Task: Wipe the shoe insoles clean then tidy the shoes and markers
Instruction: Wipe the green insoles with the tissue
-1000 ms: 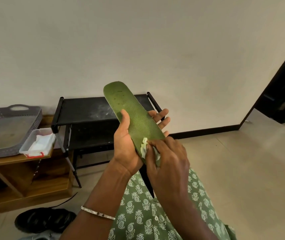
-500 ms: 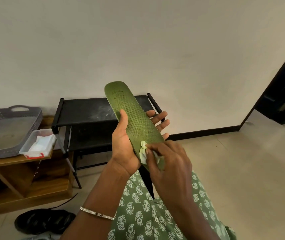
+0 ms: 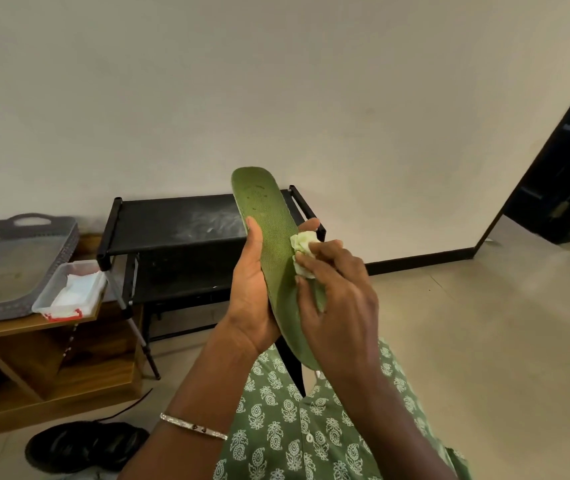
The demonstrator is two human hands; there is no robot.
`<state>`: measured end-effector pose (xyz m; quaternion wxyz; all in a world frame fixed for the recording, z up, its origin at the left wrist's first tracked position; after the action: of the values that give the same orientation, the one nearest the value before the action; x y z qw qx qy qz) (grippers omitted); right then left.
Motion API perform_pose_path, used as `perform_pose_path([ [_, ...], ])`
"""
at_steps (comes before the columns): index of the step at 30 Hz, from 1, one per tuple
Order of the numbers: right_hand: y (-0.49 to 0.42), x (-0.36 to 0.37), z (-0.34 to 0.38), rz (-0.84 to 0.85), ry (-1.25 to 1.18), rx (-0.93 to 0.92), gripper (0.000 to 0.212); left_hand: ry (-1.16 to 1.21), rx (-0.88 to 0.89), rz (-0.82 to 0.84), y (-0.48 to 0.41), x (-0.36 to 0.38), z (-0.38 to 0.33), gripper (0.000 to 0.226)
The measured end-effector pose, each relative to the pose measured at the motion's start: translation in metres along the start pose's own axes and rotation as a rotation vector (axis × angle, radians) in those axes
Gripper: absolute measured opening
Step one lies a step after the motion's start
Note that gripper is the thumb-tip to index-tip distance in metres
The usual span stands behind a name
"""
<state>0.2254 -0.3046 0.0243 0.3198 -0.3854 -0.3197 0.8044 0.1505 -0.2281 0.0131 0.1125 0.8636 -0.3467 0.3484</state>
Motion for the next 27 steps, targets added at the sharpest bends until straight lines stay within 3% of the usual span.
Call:
perform_pose_path([
  [5, 0.003, -0.005, 0.004, 0.023, -0.142, 0.011, 0.024, -0.047, -0.002, 0.01, -0.002, 0.002, 0.004, 0.093],
  [10, 0.012, -0.013, 0.008, 0.118, -0.273, 0.192, 0.054, -0.049, 0.025, 0.01, -0.003, 0.0, 0.001, 0.092],
  [15, 0.012, -0.021, 0.002, 0.161, -0.165, 0.18, 0.024, -0.008, 0.024, 0.033, -0.006, 0.0, 0.002, 0.096],
  [19, 0.013, -0.021, 0.002, 0.146, -0.129, 0.125, 0.019, 0.005, 0.009, 0.059, -0.005, 0.0, 0.002, 0.096],
  [23, -0.002, -0.014, 0.003, 0.007, -0.049, 0.011, 0.023, -0.021, -0.033, 0.055, -0.003, 0.005, 0.006, 0.095],
  [27, -0.015, -0.011, 0.004, -0.02, -0.081, 0.043, 0.022, -0.028, -0.042, 0.043, 0.0, 0.009, 0.008, 0.093],
])
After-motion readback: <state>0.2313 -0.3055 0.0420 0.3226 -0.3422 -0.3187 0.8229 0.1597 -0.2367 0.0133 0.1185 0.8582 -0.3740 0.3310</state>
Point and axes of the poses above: each hand's wrist, its own y-axis away from the middle knuckle, its own x-axis out of the palm, z = x × y, the point moved 2 cm from there along -y, towards the middle knuckle, and after that the axes turned 9 degrees about -y, right-handed, at the moved point
